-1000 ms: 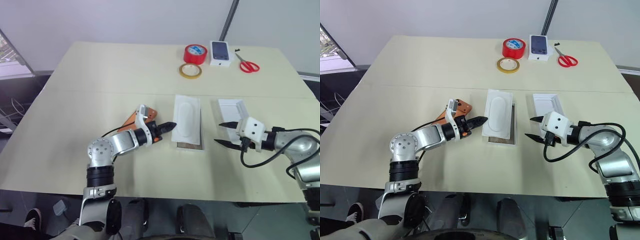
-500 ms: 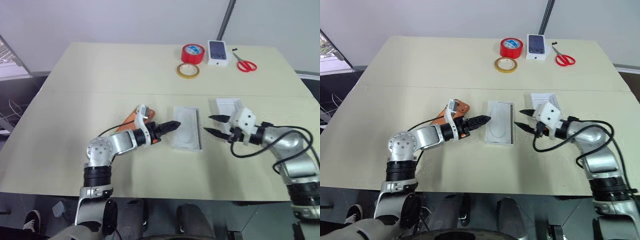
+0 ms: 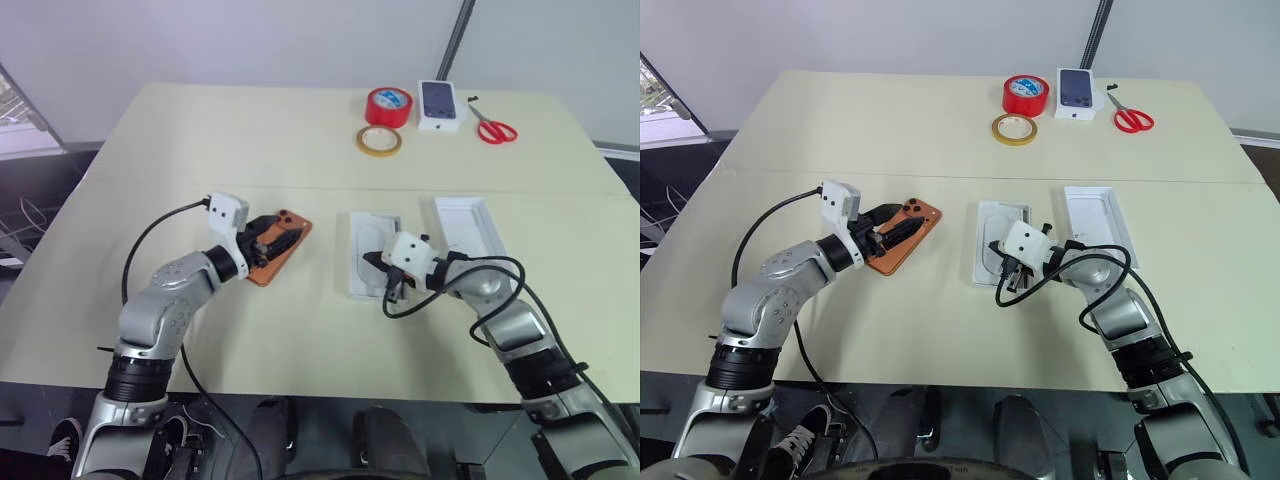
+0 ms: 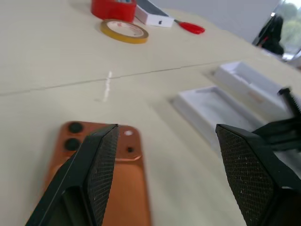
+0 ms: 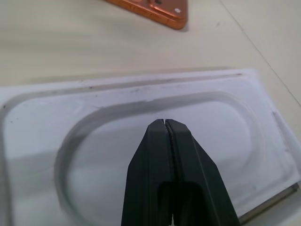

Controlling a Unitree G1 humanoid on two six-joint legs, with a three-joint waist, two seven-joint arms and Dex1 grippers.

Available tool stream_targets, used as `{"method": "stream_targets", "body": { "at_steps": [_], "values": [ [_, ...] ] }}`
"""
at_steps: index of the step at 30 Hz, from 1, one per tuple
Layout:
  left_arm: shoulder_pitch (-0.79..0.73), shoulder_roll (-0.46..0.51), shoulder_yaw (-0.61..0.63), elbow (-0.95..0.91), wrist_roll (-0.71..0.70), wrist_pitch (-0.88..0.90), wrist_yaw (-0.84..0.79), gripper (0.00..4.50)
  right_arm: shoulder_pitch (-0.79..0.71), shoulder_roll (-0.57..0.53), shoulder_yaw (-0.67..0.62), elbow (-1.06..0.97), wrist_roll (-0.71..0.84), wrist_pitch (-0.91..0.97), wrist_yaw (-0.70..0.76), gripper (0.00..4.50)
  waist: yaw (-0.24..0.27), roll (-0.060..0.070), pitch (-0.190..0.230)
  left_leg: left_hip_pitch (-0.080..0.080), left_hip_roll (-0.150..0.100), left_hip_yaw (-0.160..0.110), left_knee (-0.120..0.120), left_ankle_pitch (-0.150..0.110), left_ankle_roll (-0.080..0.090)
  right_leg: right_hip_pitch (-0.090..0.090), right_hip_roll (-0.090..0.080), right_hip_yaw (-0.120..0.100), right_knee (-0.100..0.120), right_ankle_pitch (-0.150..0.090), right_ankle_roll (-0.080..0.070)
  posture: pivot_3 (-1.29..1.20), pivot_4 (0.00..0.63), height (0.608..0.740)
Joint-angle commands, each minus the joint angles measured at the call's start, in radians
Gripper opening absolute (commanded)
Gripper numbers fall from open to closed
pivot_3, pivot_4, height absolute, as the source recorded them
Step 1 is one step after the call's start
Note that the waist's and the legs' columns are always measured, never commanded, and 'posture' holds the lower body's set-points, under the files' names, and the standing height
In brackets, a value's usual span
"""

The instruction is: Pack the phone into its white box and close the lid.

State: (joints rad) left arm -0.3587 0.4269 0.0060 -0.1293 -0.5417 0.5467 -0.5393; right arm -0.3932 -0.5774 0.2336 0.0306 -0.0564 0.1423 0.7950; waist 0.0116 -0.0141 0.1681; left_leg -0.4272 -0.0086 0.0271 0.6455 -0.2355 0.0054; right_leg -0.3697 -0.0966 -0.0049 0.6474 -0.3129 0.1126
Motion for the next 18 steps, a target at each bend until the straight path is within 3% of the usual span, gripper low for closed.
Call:
{"method": "stream_targets", "body": {
  "at_steps": [1,11,18],
  "values": [
    [-0.005,0.013,0.034,-0.002,0.021,-0.045,-0.027,3.47,-0.009,-0.05,-0.009,0.015,-0.025,-0.003,0.025,0.03,0.001,0.0,0.0,0.0,0.0,0.0,0.0,0.0,0.0,0.0,0.0,0.0,0.0,0.0,0.0,0.0,0.15,0.728],
    [-0.007,0.012,0.039,0.033,0.071,-0.067,-0.045,3.47,-0.006,-0.078,0.003,-0.01,-0.03,-0.014,0.076,0.03,-0.002,0.0,0.0,0.0,0.0,0.0,0.0,-0.001,0.002,0.0,0.0,0.0,0.0,0.001,0.001,0.0,0.15,0.728],
    [-0.035,0.019,0.072,0.063,0.028,0.051,-0.04,3.47,-0.021,-0.015,-0.017,-0.04,-0.005,0.026,0.038,0.03,-0.007,0.0,0.0,0.0,0.001,0.0,-0.001,-0.001,0.002,-0.001,0.0,0.0,0.001,0.001,0.001,0.0,0.15,0.728]
  ]
}}
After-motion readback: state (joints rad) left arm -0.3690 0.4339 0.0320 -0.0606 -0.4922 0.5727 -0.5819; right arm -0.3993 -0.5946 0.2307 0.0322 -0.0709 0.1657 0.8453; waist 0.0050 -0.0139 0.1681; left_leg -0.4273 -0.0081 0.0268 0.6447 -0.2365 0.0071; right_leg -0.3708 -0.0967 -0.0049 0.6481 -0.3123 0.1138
